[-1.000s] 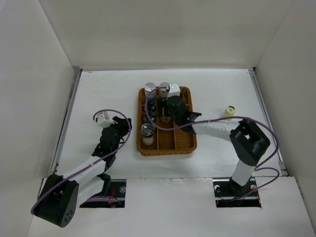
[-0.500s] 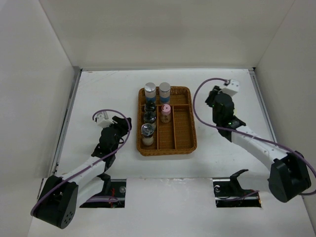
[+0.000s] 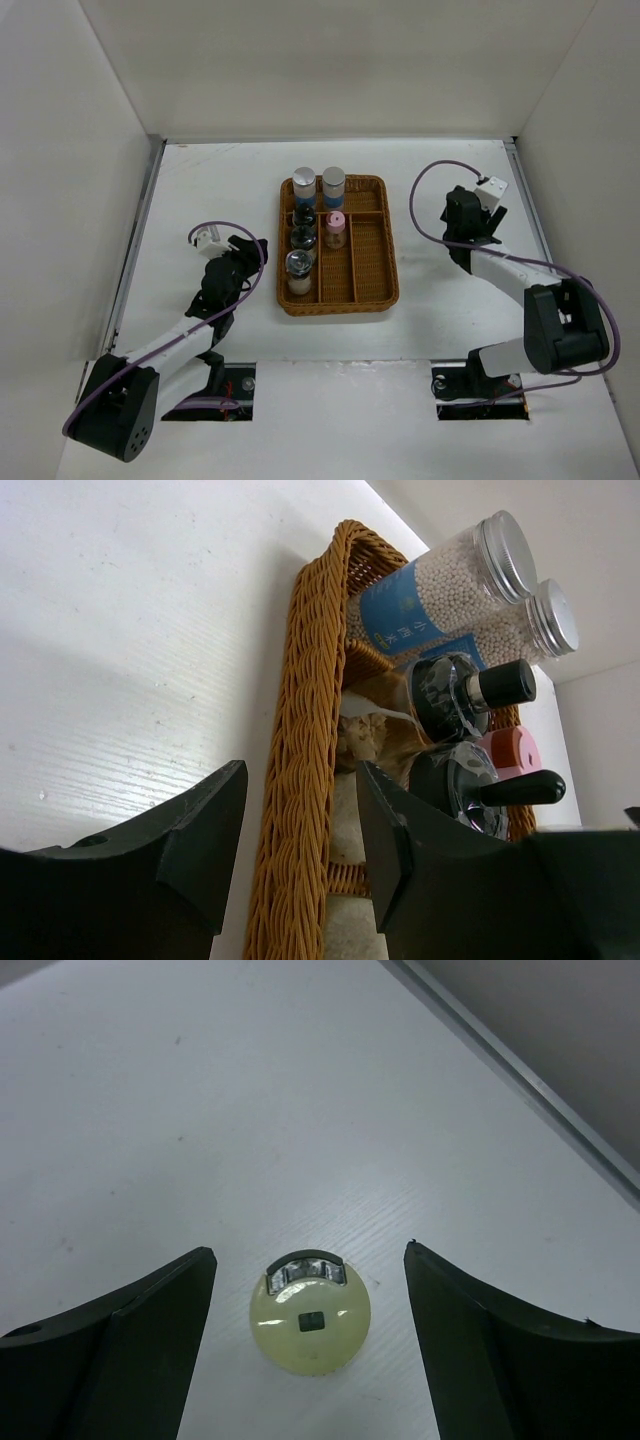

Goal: Organize the condiment bottles

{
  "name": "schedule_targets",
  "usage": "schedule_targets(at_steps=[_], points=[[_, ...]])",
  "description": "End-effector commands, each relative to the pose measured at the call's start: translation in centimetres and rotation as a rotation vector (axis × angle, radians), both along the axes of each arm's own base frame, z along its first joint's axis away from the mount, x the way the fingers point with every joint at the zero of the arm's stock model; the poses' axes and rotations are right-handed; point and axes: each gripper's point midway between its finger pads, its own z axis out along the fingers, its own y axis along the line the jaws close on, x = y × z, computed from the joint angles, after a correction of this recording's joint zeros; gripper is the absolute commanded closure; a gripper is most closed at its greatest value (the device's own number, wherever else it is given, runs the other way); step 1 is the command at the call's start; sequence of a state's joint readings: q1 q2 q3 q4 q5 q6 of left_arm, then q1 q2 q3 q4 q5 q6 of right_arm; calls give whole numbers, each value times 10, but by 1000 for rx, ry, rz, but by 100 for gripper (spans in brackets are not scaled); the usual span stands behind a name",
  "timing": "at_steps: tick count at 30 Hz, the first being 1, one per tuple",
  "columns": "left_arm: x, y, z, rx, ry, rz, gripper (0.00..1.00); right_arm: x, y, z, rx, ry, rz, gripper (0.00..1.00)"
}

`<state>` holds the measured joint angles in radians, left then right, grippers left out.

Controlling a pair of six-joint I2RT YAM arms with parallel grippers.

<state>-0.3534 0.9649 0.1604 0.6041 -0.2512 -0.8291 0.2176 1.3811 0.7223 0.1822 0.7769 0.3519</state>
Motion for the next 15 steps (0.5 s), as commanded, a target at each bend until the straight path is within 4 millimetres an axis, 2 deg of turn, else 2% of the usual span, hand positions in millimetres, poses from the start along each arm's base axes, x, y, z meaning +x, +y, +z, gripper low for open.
schedule_targets(at_steps=[1, 6, 9, 12, 15], points=[[1, -1, 13, -38, -53, -8, 54, 9, -4, 3, 33, -23, -18, 18], [1, 0, 12, -32, -50, -1, 54, 11, -5, -10, 70, -4, -7, 26], [2, -2, 13, -34, -51, -10, 54, 14, 3, -14, 106, 0, 26, 39], [2, 0, 11, -26, -46, 2, 54, 13, 4, -8, 110, -11, 28, 52], [2, -1, 11, -31, -45, -5, 54, 10, 17, 10, 107, -44, 64, 57]])
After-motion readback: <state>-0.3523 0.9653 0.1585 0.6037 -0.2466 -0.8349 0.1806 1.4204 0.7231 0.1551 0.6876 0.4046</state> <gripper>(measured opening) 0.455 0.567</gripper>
